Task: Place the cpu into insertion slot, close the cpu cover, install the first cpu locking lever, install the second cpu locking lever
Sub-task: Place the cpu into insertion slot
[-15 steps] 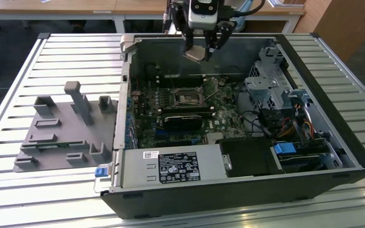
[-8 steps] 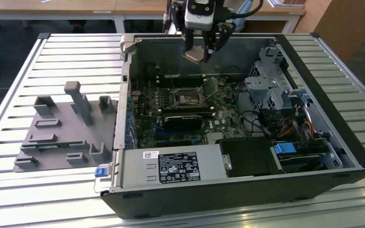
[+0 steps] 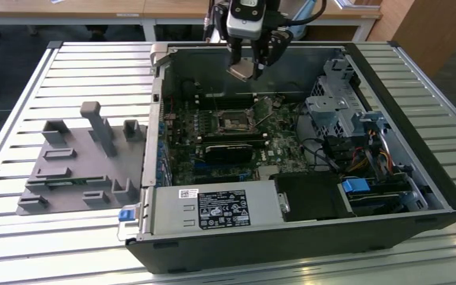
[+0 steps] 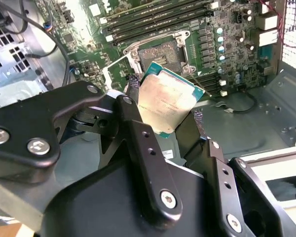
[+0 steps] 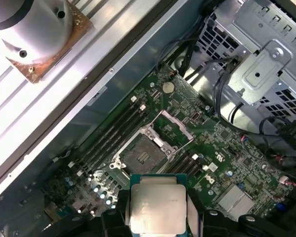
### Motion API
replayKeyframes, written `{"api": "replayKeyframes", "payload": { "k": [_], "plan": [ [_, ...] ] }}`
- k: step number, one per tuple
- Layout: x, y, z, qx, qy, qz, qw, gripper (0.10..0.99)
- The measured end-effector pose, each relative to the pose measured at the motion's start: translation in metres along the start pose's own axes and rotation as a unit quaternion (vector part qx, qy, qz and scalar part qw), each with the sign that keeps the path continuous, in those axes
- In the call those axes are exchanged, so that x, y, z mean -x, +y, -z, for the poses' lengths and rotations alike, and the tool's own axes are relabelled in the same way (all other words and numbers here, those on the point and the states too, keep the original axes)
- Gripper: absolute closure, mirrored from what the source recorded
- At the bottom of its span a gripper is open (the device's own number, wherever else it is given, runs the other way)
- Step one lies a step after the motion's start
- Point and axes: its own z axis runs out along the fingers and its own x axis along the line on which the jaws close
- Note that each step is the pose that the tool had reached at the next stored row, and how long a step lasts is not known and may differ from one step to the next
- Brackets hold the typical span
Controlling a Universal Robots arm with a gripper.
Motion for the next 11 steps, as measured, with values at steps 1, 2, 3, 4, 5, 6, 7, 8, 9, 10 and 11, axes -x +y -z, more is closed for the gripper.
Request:
{"api": "replayKeyframes", "payload": {
  "k": [1,2,3,4,5,6,7,8,9,10,11],
  "plan": [
    [0.0,0.0,-0.0003,0.0,-0.0006,-0.006,1.0,0.545],
    [0.0,0.0,-0.0006,0.0001,-0.0011,-0.013,0.9999,0.545],
    [0.0,-0.0001,-0.0009,0.0001,-0.0018,-0.019,0.9998,0.545],
    [0.0,-0.0001,-0.0012,0.0003,-0.0023,-0.026,0.9997,0.545],
    [0.0,-0.0001,-0.0015,0.0004,-0.0029,-0.032,0.9995,0.545],
    [0.0,-0.0001,-0.0018,0.0004,-0.0034,-0.039,0.9992,0.545],
    [0.0,-0.0001,-0.0021,0.0004,-0.0041,-0.045,0.999,0.545],
    [0.0001,-0.0002,-0.0023,0.0003,-0.0046,-0.05,0.9987,0.545],
    [0.0001,-0.0002,-0.0026,0.0003,-0.0052,-0.054,0.9985,0.545],
    [0.0001,-0.0002,-0.0028,0.0,-0.0059,-0.058,0.9983,0.545],
    [0.0001,-0.0002,-0.003,-0.0003,-0.0066,-0.062,0.9981,0.545]
  ]
}}
